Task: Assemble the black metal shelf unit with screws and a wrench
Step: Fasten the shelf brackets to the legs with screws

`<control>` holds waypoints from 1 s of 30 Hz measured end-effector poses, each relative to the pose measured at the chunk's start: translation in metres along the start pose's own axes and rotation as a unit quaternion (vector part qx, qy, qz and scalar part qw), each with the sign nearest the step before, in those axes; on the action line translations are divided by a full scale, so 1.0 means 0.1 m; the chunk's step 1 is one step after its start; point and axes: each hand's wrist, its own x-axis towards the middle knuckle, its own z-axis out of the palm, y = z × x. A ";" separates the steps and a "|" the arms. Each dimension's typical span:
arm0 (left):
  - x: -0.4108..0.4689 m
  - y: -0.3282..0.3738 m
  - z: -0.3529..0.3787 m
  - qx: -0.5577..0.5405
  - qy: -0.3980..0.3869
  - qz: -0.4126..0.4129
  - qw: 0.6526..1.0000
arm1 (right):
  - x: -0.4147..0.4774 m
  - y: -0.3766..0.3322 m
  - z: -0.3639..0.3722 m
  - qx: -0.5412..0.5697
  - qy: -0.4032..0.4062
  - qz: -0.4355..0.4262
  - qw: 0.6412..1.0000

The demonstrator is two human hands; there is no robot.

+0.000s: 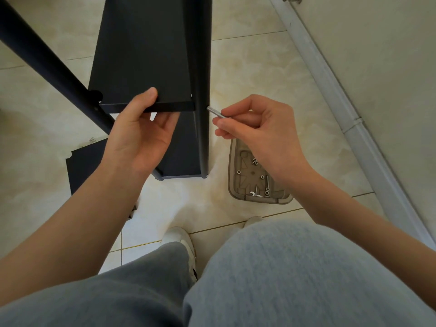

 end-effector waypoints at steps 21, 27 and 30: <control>-0.03 0.01 -0.02 0.007 0.023 0.016 1.000 | 0.12 0.01 0.10 -0.017 -0.008 0.001 1.000; -0.03 0.01 -0.01 0.003 0.028 0.017 0.999 | 0.14 -0.01 0.13 -0.053 -0.017 -0.029 0.998; -0.03 0.01 -0.01 0.012 0.025 0.016 0.999 | 0.16 -0.02 0.15 -0.076 -0.013 -0.035 0.996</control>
